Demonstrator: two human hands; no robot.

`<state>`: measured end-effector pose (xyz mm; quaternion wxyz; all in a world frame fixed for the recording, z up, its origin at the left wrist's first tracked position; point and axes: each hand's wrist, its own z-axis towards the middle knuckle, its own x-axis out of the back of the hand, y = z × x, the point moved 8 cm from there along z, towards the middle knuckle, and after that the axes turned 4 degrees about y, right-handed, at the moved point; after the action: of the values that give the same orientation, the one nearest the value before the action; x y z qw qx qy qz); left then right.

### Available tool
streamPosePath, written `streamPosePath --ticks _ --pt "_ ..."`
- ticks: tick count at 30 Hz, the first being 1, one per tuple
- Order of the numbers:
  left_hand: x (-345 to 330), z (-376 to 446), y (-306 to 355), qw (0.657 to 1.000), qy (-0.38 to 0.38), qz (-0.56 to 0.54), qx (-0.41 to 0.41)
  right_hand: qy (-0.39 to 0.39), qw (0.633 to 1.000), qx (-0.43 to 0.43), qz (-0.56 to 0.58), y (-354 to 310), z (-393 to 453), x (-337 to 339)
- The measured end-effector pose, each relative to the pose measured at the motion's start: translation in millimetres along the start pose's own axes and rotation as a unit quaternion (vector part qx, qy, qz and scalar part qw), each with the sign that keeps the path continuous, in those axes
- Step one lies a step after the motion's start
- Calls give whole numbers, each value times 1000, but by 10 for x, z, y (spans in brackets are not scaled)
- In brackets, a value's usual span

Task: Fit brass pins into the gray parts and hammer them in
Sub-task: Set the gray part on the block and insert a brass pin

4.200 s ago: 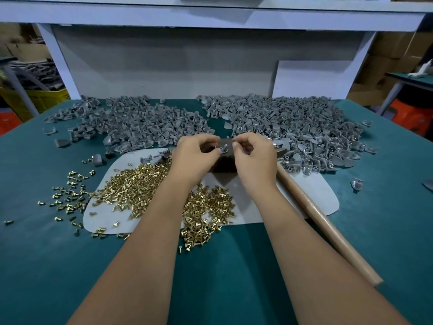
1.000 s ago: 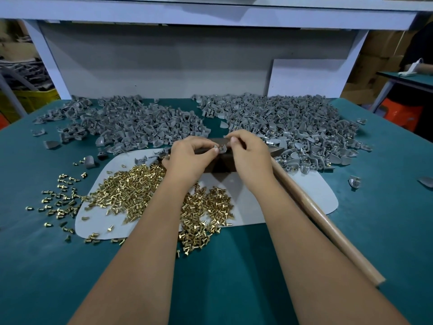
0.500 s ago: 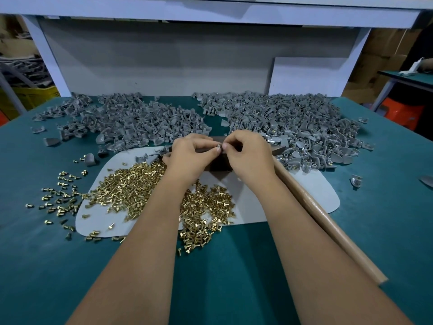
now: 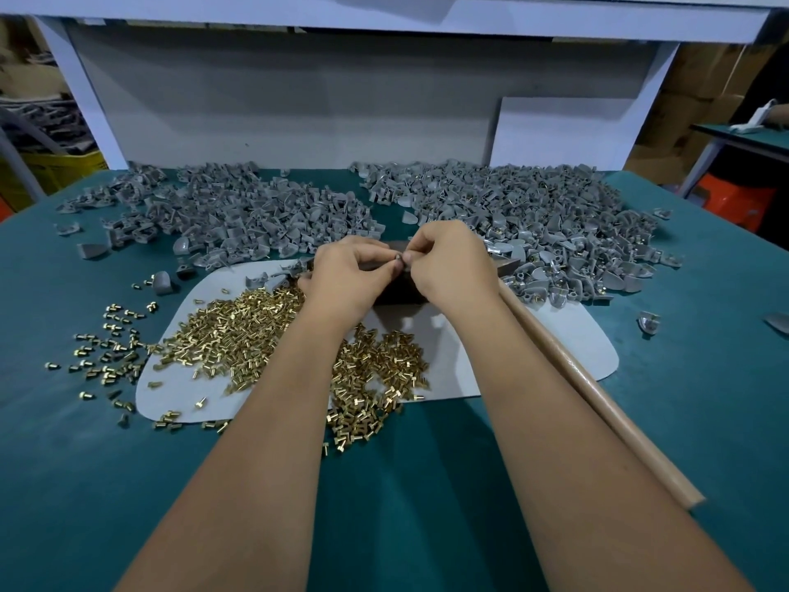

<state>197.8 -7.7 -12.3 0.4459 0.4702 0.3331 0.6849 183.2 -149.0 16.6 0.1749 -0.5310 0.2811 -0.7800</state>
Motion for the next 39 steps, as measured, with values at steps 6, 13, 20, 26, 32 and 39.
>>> streamPosePath --ticks 6,13,20,26,32,39 --pt "4 0 1 1000 -22 6 1 32 996 62 51 -7 -63 -40" --pt "14 -12 13 999 -10 49 1 47 969 3 244 210 4 0" --pt "5 5 -16 1000 -13 21 1 44 986 61 150 121 8 -62" --pt "10 -11 14 1000 -2 19 1 79 987 74 122 76 -13 -53" --pt "11 -28 37 1000 1 27 5 103 984 96 106 58 -64 -54" --pt "13 -28 35 1000 -13 22 9 93 979 96 156 109 -102 -57"
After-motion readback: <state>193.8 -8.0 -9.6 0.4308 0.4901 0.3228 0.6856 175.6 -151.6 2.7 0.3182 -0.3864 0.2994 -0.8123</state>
